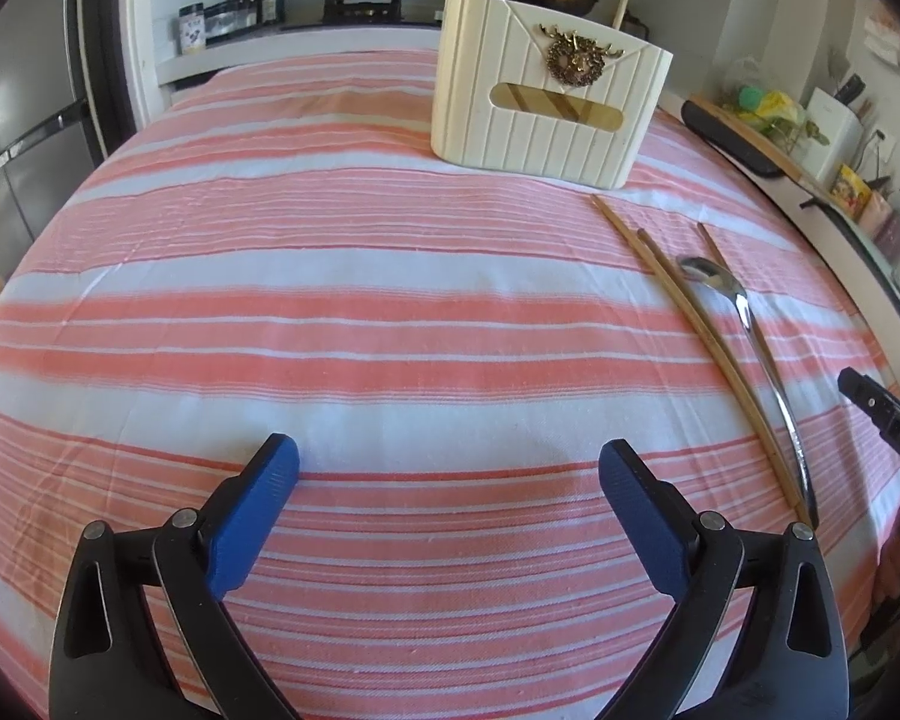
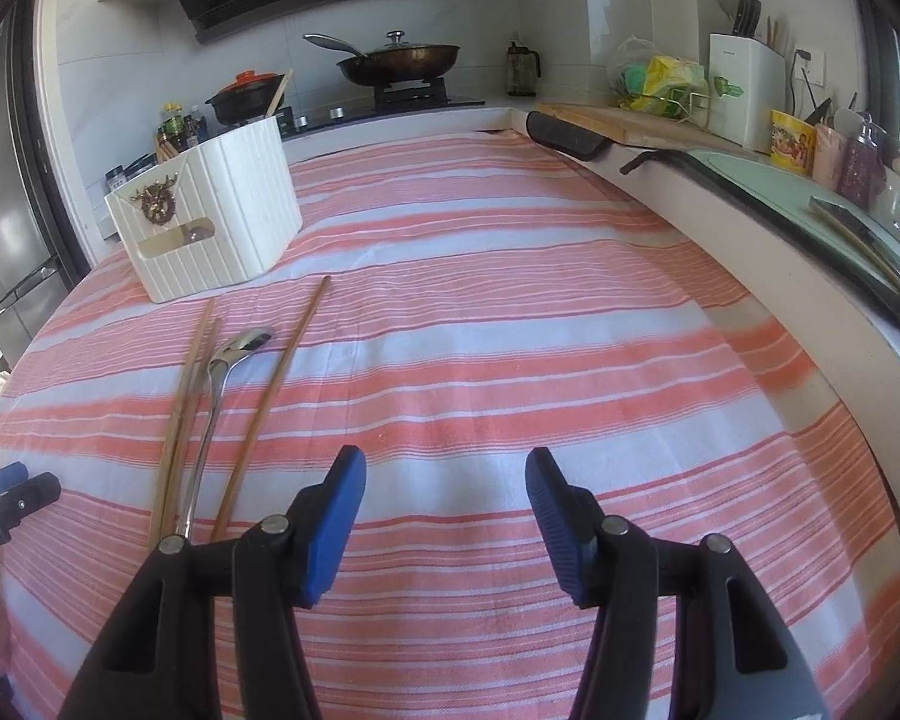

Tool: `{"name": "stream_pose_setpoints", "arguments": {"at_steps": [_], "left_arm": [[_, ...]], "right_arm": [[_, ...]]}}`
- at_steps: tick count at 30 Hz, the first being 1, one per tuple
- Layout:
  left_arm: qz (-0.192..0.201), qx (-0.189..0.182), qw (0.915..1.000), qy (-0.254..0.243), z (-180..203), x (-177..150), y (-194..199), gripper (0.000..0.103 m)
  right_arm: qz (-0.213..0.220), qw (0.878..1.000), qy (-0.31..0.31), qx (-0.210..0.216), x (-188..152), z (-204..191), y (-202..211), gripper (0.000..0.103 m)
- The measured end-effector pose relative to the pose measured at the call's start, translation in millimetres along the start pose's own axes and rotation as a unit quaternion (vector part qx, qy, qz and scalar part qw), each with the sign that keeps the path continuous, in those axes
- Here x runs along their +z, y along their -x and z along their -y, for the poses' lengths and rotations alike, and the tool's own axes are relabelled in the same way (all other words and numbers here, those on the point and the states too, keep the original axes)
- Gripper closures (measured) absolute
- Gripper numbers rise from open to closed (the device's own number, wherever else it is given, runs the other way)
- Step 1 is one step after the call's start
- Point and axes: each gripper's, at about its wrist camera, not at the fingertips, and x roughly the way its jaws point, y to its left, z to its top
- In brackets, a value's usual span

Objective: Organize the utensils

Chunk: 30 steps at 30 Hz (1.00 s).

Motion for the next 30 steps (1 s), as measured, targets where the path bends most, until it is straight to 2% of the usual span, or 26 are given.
{"name": "stream_pose_setpoints", "arguments": {"at_steps": [5, 8, 13, 16, 19, 22, 25, 30], "left_arm": [[-0.003, 0.008, 0.9999, -0.007, 2.9, 0.0, -1.1, 0.002], [-0.003, 0.028, 0.9995, -0.014, 9.0, 1.5, -0.5, 0.002], [0.012, -0.028, 0.9995, -0.009, 39.4, 19.4, 7.0, 0.002], [0.014, -0.033, 0.9987, -0.035, 71.9, 32.9, 2.2, 0.002], [0.017, -0.018, 0.9979, -0.06, 98.4, 40.8, -12.7, 0.002], [-0.001, 0.008, 0.9976, -0.069, 110.6, 41.6, -34.3, 0.002], [-0.017, 0.029, 0.997, -0.07, 113.0, 38.6, -48.7, 0.001], [-0.025, 0.036, 0.9976, -0.054, 102.2, 39.2, -51.7, 0.001]], "right_arm": [[-0.001, 1.0, 0.005, -0.018, 0.8, -2.6, -1.0, 0.046], [0.0, 1.0, 0.008, -0.023, 1.0, -3.3, -1.3, 0.046], [-0.001, 1.0, 0.006, -0.024, 1.0, -3.9, -1.4, 0.046], [-0.004, 1.0, 0.008, -0.026, 0.6, -4.8, -2.5, 0.046], [-0.004, 1.0, 0.011, -0.028, 0.2, -4.8, -2.5, 0.046], [-0.004, 1.0, 0.009, -0.028, 0.6, -4.6, -2.6, 0.046], [-0.004, 1.0, 0.008, -0.028, 0.4, -4.3, -2.4, 0.046], [-0.006, 1.0, 0.009, -0.029, 0.4, -3.3, -3.4, 0.046]]}}
